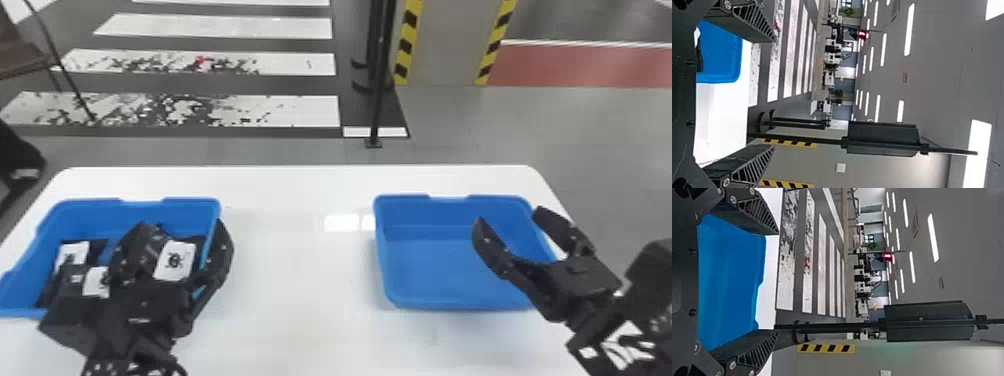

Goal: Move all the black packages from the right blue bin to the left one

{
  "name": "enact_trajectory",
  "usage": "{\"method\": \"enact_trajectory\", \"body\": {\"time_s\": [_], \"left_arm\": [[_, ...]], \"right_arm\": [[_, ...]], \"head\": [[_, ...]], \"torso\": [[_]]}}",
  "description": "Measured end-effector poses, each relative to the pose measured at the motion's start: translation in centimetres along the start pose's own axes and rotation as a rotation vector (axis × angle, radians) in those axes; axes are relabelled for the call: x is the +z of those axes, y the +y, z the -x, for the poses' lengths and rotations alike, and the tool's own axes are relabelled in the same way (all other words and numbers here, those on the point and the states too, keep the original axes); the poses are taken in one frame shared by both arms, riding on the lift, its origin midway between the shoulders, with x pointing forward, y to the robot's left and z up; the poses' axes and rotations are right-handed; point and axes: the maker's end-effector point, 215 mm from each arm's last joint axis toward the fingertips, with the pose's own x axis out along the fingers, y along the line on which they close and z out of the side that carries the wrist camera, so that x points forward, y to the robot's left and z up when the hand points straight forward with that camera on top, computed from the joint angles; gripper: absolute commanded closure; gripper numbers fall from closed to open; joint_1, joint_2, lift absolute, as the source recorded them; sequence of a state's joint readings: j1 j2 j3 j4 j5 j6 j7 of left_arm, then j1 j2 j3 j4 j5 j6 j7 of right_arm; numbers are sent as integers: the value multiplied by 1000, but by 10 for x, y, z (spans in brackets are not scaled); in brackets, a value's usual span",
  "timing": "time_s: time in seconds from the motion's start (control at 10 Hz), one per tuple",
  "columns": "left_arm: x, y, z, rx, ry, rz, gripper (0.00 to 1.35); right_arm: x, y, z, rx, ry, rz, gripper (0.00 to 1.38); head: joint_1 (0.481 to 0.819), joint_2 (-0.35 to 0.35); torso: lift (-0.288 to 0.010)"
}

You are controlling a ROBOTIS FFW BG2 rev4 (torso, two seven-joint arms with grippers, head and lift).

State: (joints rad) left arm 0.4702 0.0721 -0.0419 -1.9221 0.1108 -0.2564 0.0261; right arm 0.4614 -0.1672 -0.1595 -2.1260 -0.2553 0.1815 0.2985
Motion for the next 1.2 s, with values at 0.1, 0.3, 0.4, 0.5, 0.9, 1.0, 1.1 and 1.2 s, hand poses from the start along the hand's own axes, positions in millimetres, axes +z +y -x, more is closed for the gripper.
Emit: {"method": "enact_trajectory", "body": {"time_s": [0.1, 0.3, 0.4, 0.5, 0.9, 1.0, 1.1, 1.2], "left_arm": [[0, 0, 0, 0, 1, 1, 85], [0, 0, 0, 1, -1, 2, 85], [0, 0, 0, 0, -1, 3, 85], [0, 0, 0, 0, -1, 3, 85], [1, -2, 0, -3, -4, 5, 85], [1, -2, 0, -3, -4, 6, 85], [2, -2, -1, -3, -6, 7, 85], [2, -1, -1, -2, -6, 9, 85]], "right_arm": [[0, 0, 0, 0, 0, 0, 150], [-1, 0, 1, 0, 1, 0, 150], [-1, 0, 1, -1, 2, 0, 150], [-1, 0, 1, -1, 2, 0, 150], [-1, -1, 0, -4, 1, -2, 150], [0, -1, 0, -5, 0, -2, 150], [-1, -1, 0, -6, 1, -3, 150], [-2, -2, 0, -7, 2, -7, 150]], "head": [[695, -35], [695, -35], [695, -35], [695, -35], [695, -38], [695, -38], [695, -38], [695, -39]], "torso": [[-154], [-154], [-154], [-154], [-154], [-154], [-154], [-154]]}}
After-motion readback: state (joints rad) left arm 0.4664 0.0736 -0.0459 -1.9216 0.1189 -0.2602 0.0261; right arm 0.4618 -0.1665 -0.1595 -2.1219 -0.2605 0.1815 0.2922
